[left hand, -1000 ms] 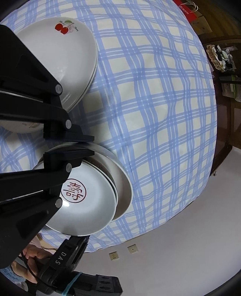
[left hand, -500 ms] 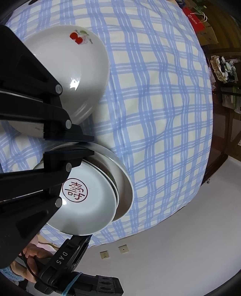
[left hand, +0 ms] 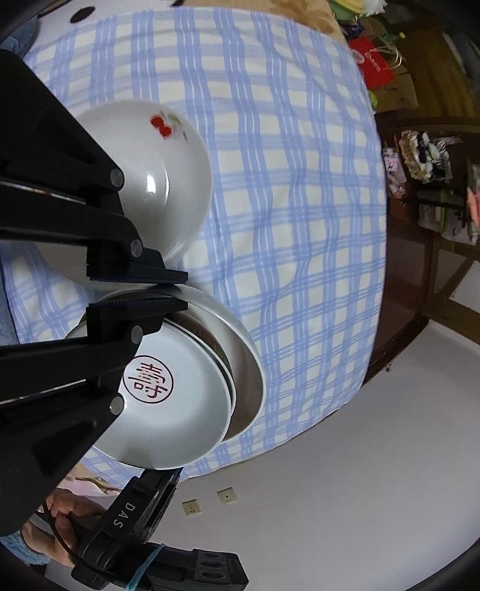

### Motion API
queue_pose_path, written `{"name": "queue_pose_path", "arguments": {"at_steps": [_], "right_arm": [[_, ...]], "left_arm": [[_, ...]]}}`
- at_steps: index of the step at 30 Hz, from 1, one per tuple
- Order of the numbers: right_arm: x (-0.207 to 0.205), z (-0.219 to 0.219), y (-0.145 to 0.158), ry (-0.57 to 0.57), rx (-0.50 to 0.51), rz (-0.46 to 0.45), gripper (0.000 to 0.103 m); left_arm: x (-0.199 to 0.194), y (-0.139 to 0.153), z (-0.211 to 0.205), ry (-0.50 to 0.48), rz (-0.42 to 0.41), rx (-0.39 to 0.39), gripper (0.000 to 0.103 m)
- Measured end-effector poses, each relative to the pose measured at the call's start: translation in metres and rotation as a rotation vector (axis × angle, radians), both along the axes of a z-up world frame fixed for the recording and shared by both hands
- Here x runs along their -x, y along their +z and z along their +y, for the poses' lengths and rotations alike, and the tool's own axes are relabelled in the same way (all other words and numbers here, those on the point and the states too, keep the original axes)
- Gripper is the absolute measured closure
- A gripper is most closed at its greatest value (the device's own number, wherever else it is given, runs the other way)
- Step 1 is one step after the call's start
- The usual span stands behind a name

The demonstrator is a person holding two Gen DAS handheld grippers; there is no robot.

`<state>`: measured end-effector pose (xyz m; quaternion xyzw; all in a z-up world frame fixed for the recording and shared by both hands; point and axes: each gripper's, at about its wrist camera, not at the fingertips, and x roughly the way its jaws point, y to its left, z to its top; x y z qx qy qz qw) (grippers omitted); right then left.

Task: Organize plates and bowls

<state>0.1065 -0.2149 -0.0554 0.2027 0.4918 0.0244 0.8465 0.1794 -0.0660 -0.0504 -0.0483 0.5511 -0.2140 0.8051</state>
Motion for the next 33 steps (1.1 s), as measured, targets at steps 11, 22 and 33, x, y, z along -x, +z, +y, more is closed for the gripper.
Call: {"name": "queue_pose_path", "arguments": {"at_steps": [11, 22, 33], "right_arm": [[-0.003, 0.079, 0.005, 0.121, -0.052, -0.023, 0.093], [-0.009, 0.121, -0.031, 0.167, -0.044, 0.03, 0.094], [-0.021, 0.114, -0.062, 0.132, -0.02, 0.081, 0.093]], "left_arm": [[0.03, 0.023, 0.08, 0.13, -0.063, -0.08, 0.097], [0.04, -0.012, 0.125, 0.194, -0.036, -0.09, 0.097], [0.026, -0.05, 0.115, 0.176, 0.001, -0.098, 0.098]]}}
